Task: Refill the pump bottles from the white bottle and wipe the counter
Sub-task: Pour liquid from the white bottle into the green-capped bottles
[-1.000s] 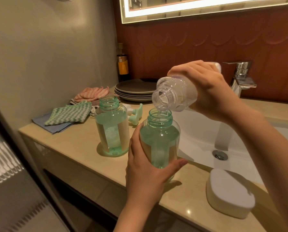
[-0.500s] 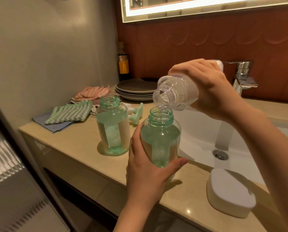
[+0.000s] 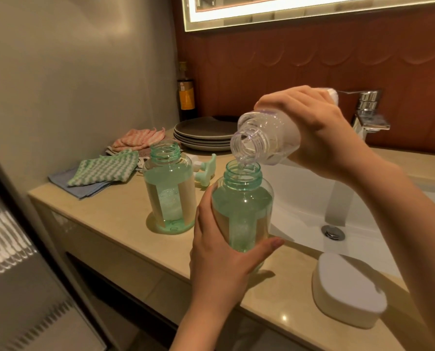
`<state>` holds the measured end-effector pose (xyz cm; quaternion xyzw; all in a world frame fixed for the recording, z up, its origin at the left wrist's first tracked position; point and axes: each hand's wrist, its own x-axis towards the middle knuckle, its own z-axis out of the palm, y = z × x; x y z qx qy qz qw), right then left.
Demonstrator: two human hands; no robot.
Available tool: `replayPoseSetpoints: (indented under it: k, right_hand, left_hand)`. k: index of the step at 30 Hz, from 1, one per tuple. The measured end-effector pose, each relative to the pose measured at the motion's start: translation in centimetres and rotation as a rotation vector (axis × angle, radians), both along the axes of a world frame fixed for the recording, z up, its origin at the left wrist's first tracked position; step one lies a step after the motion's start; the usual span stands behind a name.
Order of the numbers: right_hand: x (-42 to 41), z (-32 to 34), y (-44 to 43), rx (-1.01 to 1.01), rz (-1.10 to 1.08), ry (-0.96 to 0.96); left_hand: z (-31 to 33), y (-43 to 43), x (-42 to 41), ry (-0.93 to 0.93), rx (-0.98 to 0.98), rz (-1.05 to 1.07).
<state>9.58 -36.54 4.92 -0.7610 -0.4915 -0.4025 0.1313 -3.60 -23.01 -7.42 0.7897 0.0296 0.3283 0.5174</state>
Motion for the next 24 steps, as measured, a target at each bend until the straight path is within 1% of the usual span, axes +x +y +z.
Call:
replayPoseSetpoints:
  k: [24]
  right_hand:
    - [0.01,0.1,-0.03,-0.016,-0.009,-0.004]
  left_hand:
    - [0.01,-0.09,0.0,0.013,-0.011,0.005]
